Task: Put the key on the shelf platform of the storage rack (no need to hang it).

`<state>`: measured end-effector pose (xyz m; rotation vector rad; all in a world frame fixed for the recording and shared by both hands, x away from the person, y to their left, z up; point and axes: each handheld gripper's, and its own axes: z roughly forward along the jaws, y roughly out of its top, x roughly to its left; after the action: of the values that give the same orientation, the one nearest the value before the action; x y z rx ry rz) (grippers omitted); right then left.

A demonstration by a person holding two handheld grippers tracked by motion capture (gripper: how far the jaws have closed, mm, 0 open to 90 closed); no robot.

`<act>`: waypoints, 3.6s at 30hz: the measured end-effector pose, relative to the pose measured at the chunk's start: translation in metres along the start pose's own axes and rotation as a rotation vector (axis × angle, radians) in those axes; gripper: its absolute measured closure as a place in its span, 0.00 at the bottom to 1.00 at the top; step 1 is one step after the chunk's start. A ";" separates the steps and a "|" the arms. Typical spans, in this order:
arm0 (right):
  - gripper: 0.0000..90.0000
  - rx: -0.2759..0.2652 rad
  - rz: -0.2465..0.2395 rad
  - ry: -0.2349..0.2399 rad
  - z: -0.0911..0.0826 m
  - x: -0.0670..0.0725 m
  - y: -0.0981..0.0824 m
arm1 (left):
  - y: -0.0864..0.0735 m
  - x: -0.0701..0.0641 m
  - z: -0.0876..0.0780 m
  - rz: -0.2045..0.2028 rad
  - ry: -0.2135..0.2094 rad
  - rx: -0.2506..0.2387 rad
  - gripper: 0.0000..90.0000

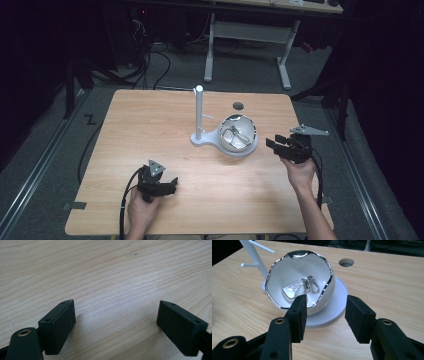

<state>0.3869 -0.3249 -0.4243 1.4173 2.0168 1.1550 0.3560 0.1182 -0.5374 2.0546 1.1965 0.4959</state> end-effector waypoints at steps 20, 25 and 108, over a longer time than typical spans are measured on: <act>0.59 -0.033 0.038 0.003 -0.027 -0.005 -0.023 | 0.000 0.000 0.000 0.001 0.001 0.000 0.18; 0.59 -0.043 0.038 0.009 -0.033 -0.005 -0.027 | 0.000 0.000 0.000 0.001 0.002 -0.001 0.18; 0.59 -0.009 0.100 0.098 -0.008 0.024 -0.094 | 0.000 0.000 0.000 0.003 0.004 0.000 0.17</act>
<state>0.3184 -0.3185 -0.4937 1.4993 2.0236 1.2970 0.3560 0.1180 -0.5375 2.0564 1.1953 0.5016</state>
